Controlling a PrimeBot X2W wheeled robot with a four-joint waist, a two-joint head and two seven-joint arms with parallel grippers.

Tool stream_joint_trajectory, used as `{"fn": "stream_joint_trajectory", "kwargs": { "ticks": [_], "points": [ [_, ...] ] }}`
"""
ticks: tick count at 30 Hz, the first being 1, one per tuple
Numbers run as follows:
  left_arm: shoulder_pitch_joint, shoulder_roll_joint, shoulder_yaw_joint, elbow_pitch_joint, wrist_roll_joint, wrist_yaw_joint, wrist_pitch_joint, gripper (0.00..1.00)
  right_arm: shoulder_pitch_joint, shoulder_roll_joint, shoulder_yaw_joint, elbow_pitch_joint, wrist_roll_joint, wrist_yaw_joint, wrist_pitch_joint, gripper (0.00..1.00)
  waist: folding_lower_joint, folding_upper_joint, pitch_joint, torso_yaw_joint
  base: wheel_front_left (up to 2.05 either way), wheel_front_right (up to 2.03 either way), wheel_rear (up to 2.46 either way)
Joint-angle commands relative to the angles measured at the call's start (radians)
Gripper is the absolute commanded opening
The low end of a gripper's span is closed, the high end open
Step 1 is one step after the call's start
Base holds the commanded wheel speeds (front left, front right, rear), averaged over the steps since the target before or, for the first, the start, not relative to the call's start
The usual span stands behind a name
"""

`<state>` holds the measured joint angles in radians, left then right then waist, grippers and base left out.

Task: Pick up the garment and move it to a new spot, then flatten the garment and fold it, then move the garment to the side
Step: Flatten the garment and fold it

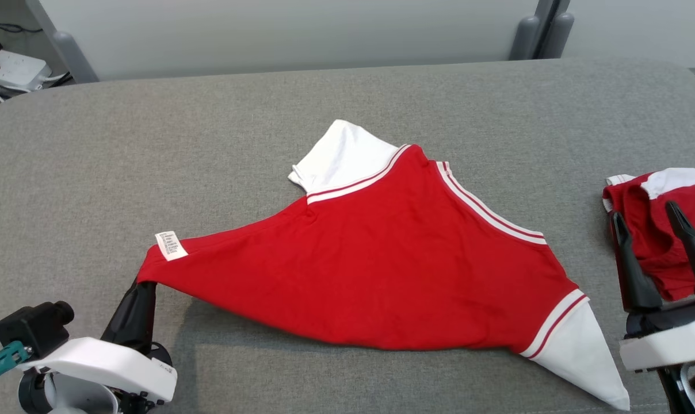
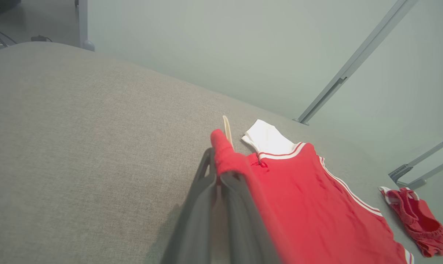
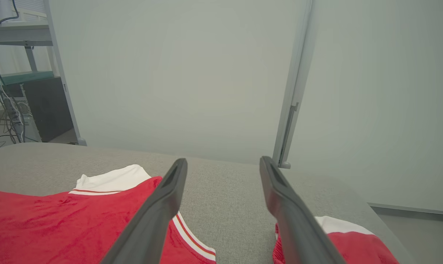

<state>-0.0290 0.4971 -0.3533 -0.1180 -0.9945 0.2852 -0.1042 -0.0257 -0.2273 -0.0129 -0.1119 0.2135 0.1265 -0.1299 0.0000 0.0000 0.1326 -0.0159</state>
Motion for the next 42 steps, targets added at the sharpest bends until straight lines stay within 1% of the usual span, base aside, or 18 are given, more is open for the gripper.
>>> {"fn": "stream_joint_trajectory", "kwargs": {
  "ticks": [1,5,9,13,18,23,27,31,35,36,42],
  "points": [
    [-0.063,0.023,0.035,-0.017,0.009,-0.01,-0.002,0.0,-0.064,-0.037,0.035,-0.001,0.021,0.004,0.011,1.0,0.0,0.0,0.017,0.016,0.0,0.0,0.0],
    [-0.111,0.006,0.013,-0.007,0.019,-0.028,0.0,0.0,-0.182,-0.1,0.101,0.092,0.066,0.004,0.049,1.0,0.0,0.0,0.054,0.054,0.0,0.0,0.0],
    [-0.181,-0.022,-0.028,0.016,0.036,-0.057,0.007,0.0,-0.347,-0.184,0.207,0.211,0.118,0.004,0.101,1.0,0.0,0.0,0.097,0.116,0.0,0.0,0.0],
    [-0.271,-0.073,-0.079,0.057,0.055,-0.1,0.007,0.0,-0.534,-0.267,0.337,0.331,0.175,0.004,0.158,1.0,0.0,0.0,0.145,0.202,0.0,0.0,0.0],
    [-0.375,-0.154,-0.145,0.128,0.073,-0.16,-0.003,0.0,-0.752,-0.328,0.51,0.483,0.243,0.004,0.235,1.0,0.0,0.0,0.204,0.311,0.0,0.0,0.0],
    [-0.45,-0.232,-0.2,0.209,0.084,-0.219,-0.023,0.0,-0.911,-0.353,0.654,0.634,0.309,0.004,0.289,1.0,0.0,0.0,0.245,0.403,0.0,0.0,0.0],
    [-0.498,-0.289,-0.236,0.268,0.089,-0.263,-0.039,0.0,-1.002,-0.366,0.741,0.74,0.361,0.004,0.327,1.0,0.0,0.0,0.28,0.466,0.0,0.0,0.0],
    [-0.535,-0.338,-0.264,0.324,0.089,-0.302,-0.054,0.0,-1.066,-0.379,0.806,0.832,0.405,0.004,0.363,1.0,0.0,0.0,0.314,0.52,0.0,0.0,0.0],
    [-0.56,-0.371,-0.28,0.366,0.088,-0.329,-0.07,0.0,-1.105,-0.393,0.877,0.879,0.433,0.004,0.385,1.0,0.0,0.0,0.346,0.558,0.0,0.0,0.0],
    [-0.56,-0.371,-0.28,0.366,0.088,-0.329,-0.07,0.0,-1.105,-0.393,0.877,0.879,0.433,0.004,0.385,1.0,0.0,0.0,0.346,0.558,0.0,0.0,0.0],
    [-0.581,-0.397,-0.292,0.416,0.082,-0.355,-0.095,0.0,-1.147,-0.412,0.949,0.918,0.478,0.004,0.381,1.0,0.0,0.0,0.369,0.585,0.0,0.0,0.0]
  ]
}}
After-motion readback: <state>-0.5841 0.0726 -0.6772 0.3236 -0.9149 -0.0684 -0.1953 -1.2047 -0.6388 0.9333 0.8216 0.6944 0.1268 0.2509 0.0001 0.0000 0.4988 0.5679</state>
